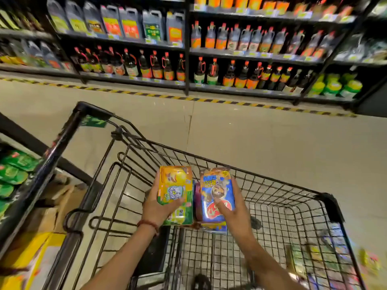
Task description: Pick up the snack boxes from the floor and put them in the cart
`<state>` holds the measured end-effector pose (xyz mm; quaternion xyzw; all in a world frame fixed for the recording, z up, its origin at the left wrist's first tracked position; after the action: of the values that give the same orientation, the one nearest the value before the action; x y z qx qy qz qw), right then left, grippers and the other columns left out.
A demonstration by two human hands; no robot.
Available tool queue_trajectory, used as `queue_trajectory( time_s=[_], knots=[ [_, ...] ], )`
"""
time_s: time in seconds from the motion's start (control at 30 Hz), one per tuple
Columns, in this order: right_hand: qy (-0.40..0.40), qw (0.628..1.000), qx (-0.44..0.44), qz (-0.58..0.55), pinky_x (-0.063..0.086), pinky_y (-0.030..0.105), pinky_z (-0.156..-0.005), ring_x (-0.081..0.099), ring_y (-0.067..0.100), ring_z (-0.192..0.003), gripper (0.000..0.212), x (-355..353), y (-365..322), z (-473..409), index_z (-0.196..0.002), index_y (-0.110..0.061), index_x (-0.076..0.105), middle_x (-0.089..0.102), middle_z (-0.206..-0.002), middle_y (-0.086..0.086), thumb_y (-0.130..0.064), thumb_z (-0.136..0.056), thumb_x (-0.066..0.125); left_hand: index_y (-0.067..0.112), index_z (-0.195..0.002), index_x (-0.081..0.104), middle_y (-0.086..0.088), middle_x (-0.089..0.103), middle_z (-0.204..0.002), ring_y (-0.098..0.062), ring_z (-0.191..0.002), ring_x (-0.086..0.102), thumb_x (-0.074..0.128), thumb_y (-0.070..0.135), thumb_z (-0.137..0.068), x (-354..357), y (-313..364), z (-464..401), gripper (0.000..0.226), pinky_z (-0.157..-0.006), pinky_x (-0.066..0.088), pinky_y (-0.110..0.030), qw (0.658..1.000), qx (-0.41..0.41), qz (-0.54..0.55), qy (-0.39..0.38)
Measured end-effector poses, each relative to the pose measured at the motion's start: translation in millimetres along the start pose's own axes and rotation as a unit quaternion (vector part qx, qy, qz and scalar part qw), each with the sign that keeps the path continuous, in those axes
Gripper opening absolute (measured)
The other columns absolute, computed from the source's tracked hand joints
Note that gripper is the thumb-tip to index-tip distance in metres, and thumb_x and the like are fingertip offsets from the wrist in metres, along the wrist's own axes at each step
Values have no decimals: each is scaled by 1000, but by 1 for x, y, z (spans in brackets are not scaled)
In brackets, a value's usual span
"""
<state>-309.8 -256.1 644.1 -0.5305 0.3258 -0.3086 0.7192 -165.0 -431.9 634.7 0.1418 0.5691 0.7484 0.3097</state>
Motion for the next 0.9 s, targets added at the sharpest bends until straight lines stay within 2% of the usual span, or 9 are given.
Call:
queue_trajectory(
  time_s=[0.17,0.27,0.37,0.47,0.53,0.6,0.73,0.8,0.9],
  knots=[
    [22,998,63,15,56,49,-84,68,15,-103,66,15,43,-12,-134,-45,39,67,-117,-12,-35,-79,75,29,-141,31,12,61,-110,8,-90,61,81,2,-68,3,-40,-26,92,-77,52,-14,998,-39,-44,-10],
    [25,995,80,46,57,44,-85,64,12,-109,68,24,59,-18,-141,-44,36,60,-126,-13,-31,-83,70,29,-147,24,8,59,-118,-8,-102,60,82,5,-68,7,-56,-37,101,-85,50,-22,996,-60,-61,-29],
    [29,994,79,73,57,41,-86,60,12,-114,73,32,72,-24,-146,-42,30,52,-137,-2,-39,-85,69,25,-149,23,-1,58,-125,-13,-108,60,82,3,-68,13,-71,-48,103,-91,51,-29,994,-79,-64,-44],
    [37,989,84,119,58,33,-79,62,8,-109,73,38,78,-29,-146,-46,26,54,-134,-3,-48,-82,61,27,-147,26,5,59,-121,1,-100,61,81,2,-68,18,-82,-55,99,-87,52,-20,992,-86,-72,-54],
    [43,982,83,162,58,40,-77,63,11,-105,75,40,81,-31,-146,-48,22,57,-130,-3,-63,-80,53,30,-146,22,11,57,-117,12,-95,57,79,3,-71,20,-86,-57,98,-78,49,-8,990,-87,-91,-64],
    [43,971,93,218,57,43,-72,64,18,-101,81,42,82,-33,-149,-45,17,57,-127,2,-72,-77,44,29,-146,23,9,57,-119,10,-98,57,79,7,-73,20,-91,-60,95,-79,50,-10,986,-87,-122,-69],
    [65,933,126,330,52,36,-71,58,24,-103,76,44,79,-31,-151,-36,18,45,-125,8,-54,-88,56,27,-142,29,-6,52,-125,-18,-114,54,79,43,-64,15,-96,-57,94,-96,49,-44,970,-83,-224,-41],
    [72,906,106,403,48,36,-77,49,26,-111,76,43,75,-34,-150,-32,24,43,-125,9,-50,-86,62,16,-144,27,-13,47,-130,-25,-120,47,78,34,-72,15,-90,-52,90,-101,43,-44,961,-77,-262,-37],
    [52,885,95,452,46,39,-86,36,27,-122,76,41,66,-35,-149,-31,27,38,-136,10,-47,-84,65,11,-147,23,-13,39,-136,-22,-122,42,70,26,-83,11,-76,-42,81,-102,39,-34,950,-42,-309,-28]
  ],
)
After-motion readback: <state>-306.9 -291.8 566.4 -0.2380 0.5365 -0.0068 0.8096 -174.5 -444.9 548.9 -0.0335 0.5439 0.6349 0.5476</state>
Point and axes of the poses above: each hand's wrist, its own z-axis away from the middle knuckle, its own x-axis out of the palm, y = z × x, the point moved 5 cm from there along -z, towards the middle knuckle
